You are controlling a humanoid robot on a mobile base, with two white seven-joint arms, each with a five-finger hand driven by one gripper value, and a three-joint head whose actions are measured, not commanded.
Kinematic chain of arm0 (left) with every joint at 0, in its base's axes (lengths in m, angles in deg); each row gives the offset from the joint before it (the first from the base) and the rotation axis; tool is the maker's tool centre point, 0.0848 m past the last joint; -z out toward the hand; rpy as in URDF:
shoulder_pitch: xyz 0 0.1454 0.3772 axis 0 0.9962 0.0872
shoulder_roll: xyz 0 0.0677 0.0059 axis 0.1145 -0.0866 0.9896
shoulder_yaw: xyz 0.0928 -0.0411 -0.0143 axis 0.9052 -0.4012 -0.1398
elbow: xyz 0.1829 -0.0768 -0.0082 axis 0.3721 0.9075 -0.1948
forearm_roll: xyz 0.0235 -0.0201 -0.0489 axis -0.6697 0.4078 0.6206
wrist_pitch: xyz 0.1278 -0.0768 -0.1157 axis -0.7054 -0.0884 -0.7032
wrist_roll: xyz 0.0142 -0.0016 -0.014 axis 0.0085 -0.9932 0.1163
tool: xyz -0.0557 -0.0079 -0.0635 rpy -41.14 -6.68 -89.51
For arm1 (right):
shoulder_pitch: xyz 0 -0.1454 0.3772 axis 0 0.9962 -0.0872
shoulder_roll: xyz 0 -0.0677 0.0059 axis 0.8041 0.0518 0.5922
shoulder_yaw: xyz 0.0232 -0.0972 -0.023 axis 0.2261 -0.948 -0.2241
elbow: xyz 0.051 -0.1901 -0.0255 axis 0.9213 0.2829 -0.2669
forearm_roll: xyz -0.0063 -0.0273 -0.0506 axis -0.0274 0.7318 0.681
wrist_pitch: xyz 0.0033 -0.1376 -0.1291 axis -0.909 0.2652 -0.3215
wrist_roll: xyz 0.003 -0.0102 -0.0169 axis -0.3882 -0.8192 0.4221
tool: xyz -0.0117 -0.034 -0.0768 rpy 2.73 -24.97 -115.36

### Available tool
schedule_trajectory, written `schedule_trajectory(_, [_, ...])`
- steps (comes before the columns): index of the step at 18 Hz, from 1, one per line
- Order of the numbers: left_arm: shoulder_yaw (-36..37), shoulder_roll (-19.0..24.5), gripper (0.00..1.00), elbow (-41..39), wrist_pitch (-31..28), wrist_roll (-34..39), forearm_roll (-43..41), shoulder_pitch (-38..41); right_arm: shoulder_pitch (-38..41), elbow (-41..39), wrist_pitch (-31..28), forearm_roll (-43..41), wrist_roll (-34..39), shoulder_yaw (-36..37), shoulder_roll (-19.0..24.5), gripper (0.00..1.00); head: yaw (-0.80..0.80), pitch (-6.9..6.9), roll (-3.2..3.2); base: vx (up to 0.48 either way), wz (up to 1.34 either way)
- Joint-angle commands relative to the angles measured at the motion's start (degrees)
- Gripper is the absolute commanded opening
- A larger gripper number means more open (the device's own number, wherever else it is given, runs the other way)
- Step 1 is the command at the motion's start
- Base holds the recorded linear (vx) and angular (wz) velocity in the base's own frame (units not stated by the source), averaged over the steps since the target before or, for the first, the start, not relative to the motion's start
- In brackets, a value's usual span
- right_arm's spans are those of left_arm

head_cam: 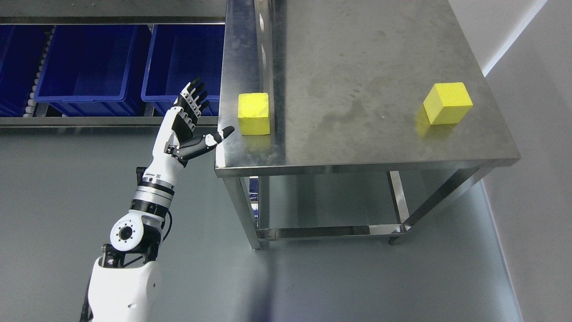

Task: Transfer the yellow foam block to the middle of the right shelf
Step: 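Reach the left hand toward the yellow foam cube near the table edge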

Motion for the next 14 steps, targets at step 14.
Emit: schedule_trajectory(14, [-1.13,14.22,1.0,10.72,0.43,-17.06,-3.1,-14.05,0.1,-1.0,-0.03,0.18,0.05,-0.01,-1.0,1.0,0.0,0.0,0.0,0.004,-0.02])
